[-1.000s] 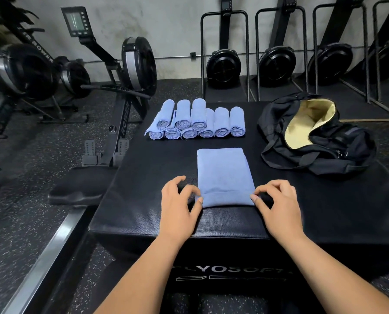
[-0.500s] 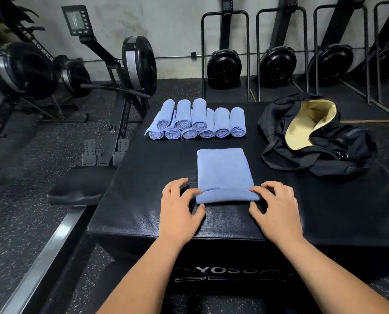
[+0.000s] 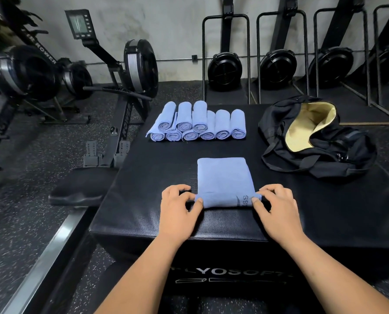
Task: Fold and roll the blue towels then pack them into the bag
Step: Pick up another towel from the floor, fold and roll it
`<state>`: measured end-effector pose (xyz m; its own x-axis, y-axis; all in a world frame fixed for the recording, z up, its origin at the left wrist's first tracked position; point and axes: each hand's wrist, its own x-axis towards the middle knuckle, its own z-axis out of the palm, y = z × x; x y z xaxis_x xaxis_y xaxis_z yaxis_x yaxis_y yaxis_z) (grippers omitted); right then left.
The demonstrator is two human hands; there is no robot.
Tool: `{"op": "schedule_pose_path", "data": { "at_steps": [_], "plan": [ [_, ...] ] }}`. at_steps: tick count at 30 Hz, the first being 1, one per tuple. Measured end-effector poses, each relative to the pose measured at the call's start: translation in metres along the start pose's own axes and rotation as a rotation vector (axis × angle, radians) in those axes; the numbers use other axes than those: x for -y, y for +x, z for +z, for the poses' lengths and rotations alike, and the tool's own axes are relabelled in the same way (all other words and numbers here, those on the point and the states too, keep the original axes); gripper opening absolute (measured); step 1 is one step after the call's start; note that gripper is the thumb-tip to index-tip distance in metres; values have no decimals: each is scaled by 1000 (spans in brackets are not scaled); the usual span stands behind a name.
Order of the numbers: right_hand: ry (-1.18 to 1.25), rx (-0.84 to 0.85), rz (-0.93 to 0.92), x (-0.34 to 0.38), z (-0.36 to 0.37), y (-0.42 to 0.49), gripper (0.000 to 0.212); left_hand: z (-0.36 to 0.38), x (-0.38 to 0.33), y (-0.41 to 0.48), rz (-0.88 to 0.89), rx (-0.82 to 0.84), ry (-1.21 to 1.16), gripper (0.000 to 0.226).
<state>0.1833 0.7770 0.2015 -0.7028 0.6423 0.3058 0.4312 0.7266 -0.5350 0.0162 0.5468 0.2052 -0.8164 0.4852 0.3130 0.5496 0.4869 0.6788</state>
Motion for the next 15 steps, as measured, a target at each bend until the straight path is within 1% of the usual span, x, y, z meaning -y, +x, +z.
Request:
{"op": "schedule_pose_path", "data": {
  "at_steps": [4, 8, 13, 15],
  "plan": [
    [26, 0, 31, 1, -1, 0, 8, 1, -2, -1, -25, -13, -23, 19],
    [63, -30, 59, 2, 0, 0, 10, 2, -3, 1, -39, -52, -7, 13],
    [194, -57, 48, 4, -6, 0, 29, 1, -3, -3, 62, -59, -13, 16],
    [223, -63, 22, 5, -7, 0, 26, 2, -2, -4, 100, -51, -1, 15]
  ]
}}
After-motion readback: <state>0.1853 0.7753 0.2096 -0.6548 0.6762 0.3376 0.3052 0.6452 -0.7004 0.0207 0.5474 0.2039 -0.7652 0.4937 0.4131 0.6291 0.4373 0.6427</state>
